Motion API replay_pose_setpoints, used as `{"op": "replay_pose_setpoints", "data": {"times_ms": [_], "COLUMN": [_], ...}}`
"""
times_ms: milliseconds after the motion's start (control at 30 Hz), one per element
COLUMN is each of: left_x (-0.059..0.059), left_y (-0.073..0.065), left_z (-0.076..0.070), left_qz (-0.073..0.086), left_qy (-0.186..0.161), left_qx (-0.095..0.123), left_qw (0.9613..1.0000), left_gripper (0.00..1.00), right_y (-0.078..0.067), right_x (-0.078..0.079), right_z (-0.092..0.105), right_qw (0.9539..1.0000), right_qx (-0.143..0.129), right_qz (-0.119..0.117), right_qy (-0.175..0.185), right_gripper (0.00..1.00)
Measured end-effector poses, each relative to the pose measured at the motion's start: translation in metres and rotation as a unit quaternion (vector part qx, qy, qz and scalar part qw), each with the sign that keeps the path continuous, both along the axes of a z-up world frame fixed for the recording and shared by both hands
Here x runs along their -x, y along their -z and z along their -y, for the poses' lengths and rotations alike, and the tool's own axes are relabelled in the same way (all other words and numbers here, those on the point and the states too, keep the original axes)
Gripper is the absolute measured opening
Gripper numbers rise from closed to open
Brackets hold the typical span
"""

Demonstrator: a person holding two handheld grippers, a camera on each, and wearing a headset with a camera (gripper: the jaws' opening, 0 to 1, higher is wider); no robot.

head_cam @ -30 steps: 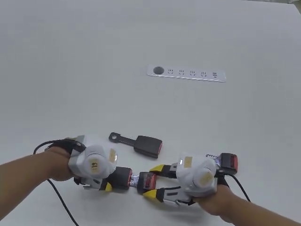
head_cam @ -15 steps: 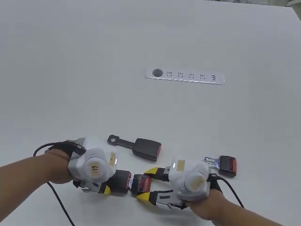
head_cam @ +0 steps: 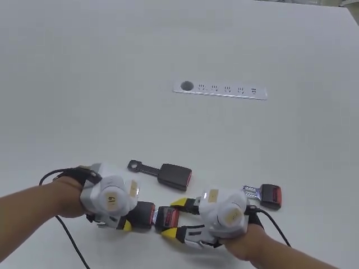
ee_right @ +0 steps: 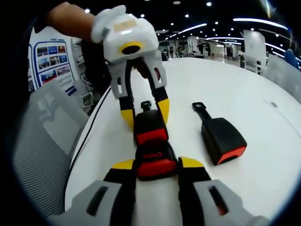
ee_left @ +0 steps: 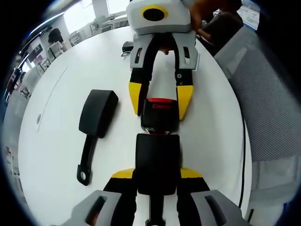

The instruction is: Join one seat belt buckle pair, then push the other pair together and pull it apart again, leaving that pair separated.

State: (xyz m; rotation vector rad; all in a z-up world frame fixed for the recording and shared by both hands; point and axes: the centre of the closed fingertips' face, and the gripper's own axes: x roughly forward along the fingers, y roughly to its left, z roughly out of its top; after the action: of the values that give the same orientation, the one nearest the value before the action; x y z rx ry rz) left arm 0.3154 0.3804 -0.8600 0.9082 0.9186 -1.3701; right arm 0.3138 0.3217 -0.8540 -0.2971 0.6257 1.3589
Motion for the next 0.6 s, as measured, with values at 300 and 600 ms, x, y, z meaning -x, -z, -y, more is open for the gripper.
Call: {"op": "replay_pose_setpoints", "data": {"times_ms": [300, 600], "left_x": [0.0003, 0.0009], "left_y": [-0.0001, -0.0008], "left_z": [-0.0013, -0.0026], "left_qz": [0.002, 0.005], "left_qy": [0.008, 0.013], "left_qx": [0.016, 0.057], "left_qw": [0.9998, 0.9983], "left_gripper": [0.33, 0.34], "right_y": [0.0014, 0.0019], "right_x": [0.0013, 0.0018], "right_z": [-0.0008, -0.0007], "right_qw": [1.0000, 0.9997], "right_qx": [0.000, -0.008], "right_qz": [0.007, 0.015], "right_qy": [-0.006, -0.016], "right_gripper": [0.35, 0.34]}}
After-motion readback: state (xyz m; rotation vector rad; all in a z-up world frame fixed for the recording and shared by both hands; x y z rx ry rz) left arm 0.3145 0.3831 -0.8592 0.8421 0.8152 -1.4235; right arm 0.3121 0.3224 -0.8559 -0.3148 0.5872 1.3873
